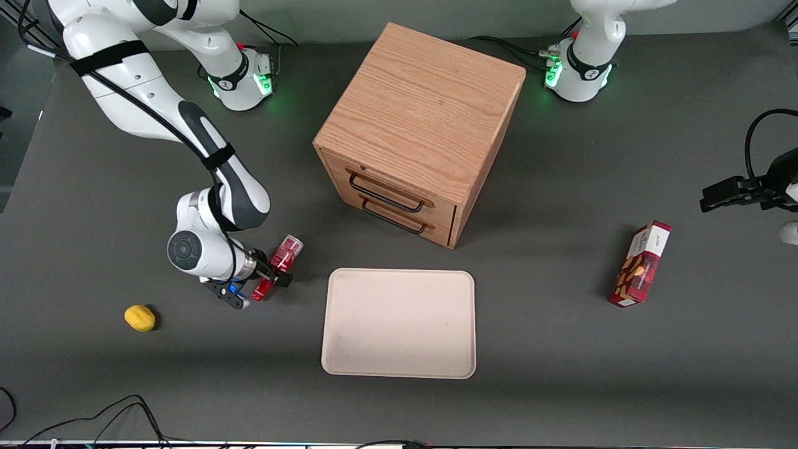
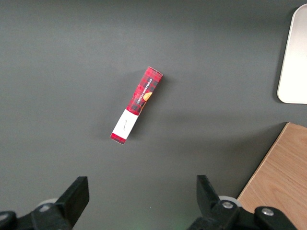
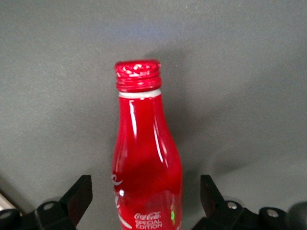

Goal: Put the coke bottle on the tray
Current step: 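Close the right gripper around the red bottle's body, then carry the red bottle over the cream tray and lower it upright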

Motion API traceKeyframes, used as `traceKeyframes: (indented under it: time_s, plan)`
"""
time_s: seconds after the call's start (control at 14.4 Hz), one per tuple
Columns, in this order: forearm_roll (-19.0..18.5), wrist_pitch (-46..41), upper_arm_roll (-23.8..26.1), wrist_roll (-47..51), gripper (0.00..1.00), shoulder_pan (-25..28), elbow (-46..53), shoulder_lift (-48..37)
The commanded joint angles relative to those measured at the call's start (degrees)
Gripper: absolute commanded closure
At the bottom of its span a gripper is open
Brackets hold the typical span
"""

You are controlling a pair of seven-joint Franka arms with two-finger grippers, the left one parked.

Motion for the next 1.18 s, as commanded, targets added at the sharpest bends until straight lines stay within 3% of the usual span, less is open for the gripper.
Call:
traceKeyframes:
  time_s: [0.0, 0.07, 0.35, 0.63, 0.83, 1.11]
  plan:
    - [-1.58, 1.64, 0.61, 0.91, 0.82, -0.13, -2.25, -1.13]
    - [-1.76, 1.56, 1.22, 0.91, 1.0, -0.13, -2.17, -1.31]
    - [-1.76, 0.6, 1.85, -0.92, 1.0, -0.91, -1.47, -3.76]
    - [-1.67, -10.8, 0.98, -8.13, 1.0, -2.94, 1.94, -13.42]
    - [-1.59, -21.78, -0.08, -11.92, 1.0, -3.29, 11.15, -17.48]
    - [-0.88, -39.2, -0.44, -15.26, 1.0, -3.29, 29.78, -16.87]
